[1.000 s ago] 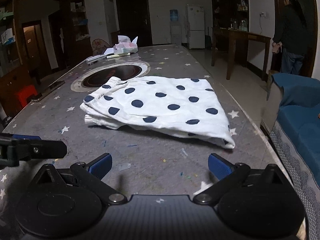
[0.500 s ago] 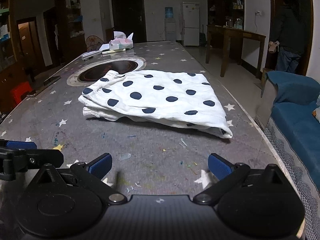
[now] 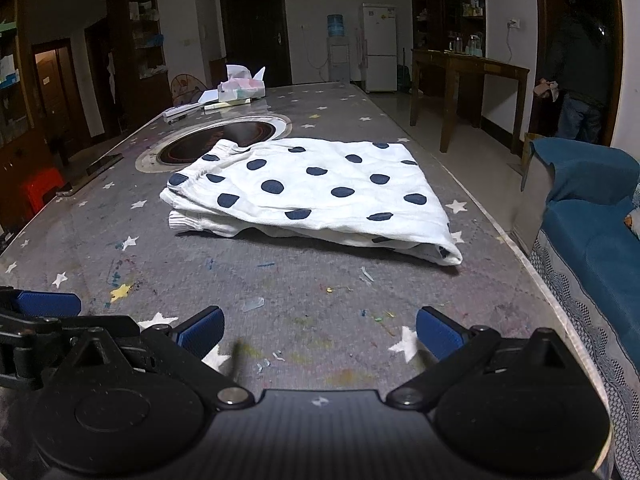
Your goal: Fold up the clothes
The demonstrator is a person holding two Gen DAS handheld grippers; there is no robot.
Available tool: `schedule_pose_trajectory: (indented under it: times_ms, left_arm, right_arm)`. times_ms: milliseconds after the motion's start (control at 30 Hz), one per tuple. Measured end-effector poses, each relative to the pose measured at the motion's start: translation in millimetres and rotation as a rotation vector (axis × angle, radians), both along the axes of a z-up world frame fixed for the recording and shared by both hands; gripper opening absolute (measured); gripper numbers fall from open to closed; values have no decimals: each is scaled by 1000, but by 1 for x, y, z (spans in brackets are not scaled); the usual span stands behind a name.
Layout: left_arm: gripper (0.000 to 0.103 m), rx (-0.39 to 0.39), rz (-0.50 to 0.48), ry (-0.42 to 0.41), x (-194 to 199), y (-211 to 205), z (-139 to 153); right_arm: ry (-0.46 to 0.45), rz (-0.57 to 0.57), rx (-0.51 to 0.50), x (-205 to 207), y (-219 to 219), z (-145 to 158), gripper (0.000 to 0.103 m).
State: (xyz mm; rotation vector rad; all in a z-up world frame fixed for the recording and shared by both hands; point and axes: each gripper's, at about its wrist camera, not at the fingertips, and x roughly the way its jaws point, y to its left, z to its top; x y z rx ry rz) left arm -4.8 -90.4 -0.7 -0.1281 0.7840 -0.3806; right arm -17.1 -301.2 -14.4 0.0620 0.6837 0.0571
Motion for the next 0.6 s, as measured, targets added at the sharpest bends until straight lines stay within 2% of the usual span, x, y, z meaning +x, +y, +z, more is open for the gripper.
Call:
schedule_pose_trajectory:
  times_ms: [600]
  left_arm:
    - [103,20,-8,3,0,-7,0]
  right_arm:
    - [6,2,14,-1,-2,-2,103]
